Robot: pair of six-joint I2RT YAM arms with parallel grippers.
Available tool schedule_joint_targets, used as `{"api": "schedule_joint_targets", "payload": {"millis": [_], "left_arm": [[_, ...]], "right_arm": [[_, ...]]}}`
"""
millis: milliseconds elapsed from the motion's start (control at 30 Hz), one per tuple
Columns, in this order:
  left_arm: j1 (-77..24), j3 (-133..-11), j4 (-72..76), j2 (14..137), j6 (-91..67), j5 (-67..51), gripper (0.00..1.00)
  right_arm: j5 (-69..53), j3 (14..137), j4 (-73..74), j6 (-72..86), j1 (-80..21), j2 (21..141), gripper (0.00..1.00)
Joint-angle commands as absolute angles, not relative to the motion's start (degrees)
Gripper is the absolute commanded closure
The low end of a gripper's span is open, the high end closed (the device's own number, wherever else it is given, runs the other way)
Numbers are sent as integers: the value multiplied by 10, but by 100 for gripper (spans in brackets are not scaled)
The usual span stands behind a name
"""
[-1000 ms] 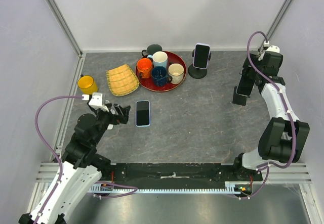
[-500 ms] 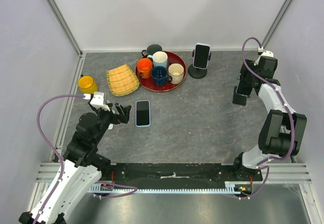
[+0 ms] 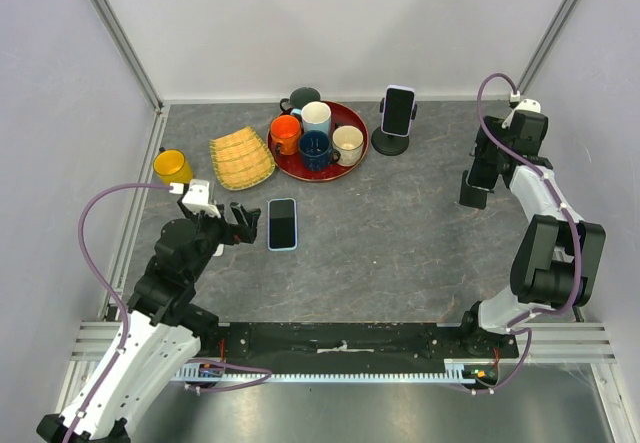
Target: Remove the phone from the phone stand
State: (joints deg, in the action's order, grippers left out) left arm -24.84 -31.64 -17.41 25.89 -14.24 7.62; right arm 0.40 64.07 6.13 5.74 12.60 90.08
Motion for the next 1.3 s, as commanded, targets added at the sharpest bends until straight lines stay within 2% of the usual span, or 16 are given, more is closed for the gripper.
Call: {"api": "schedule_joint_targets", "payload": {"millis": [0,233,433,600,900,967,1267], "left_arm": [[-246,-323,-153,263,-147,89,1],[-245,-324,-154,265,-148,85,1],[-244,-324,-155,279,-149,76,1],[-244,-326,-156,286,-149,69,1],[-244,-344,-145,320,-164,25,1],[-244,-350,-135,337,-172,3,1],[-246,-403,-73,453,-214,-142,0]], "right_arm": [[13,630,26,57,128,904,16],[11,618,22,56,127,886,32],[16,620,22,54,127,849,54],[11,613,12,61,127,807,66],[1,645,11,73,125,749,71],[-34,655,13,84,117,744,71],[-69,660,17,126,14,707,71]]}}
